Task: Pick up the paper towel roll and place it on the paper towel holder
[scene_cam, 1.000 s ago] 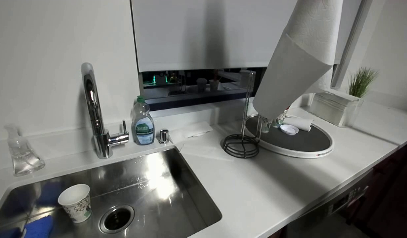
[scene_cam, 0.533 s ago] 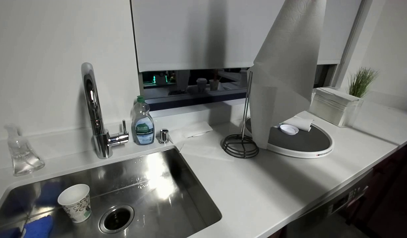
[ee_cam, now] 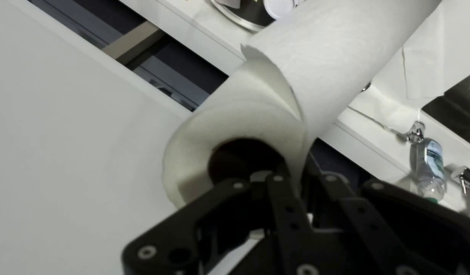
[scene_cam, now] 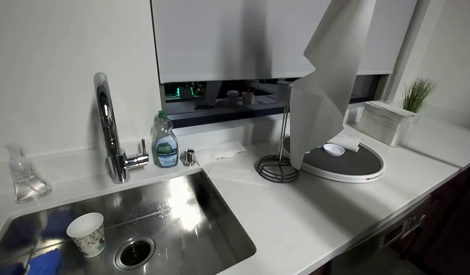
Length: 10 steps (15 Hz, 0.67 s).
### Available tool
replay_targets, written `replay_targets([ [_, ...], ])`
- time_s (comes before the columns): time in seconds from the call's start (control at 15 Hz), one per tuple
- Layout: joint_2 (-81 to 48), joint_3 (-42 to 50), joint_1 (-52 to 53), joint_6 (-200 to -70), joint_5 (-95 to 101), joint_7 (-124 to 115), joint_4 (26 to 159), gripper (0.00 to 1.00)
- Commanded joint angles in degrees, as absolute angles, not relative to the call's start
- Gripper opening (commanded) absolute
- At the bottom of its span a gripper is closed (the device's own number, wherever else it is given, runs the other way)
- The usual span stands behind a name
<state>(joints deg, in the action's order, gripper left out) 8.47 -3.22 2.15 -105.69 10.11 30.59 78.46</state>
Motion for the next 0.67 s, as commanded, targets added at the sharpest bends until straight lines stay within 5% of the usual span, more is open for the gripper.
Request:
replay_targets([
  [0.0, 5.5, -3.7, 2.4, -107.9, 11.6, 32.1, 80.0, 0.03],
  [0.6, -3.5, -4.4, 2.5, -103.3, -3.7, 53.8, 77.3, 0.03],
])
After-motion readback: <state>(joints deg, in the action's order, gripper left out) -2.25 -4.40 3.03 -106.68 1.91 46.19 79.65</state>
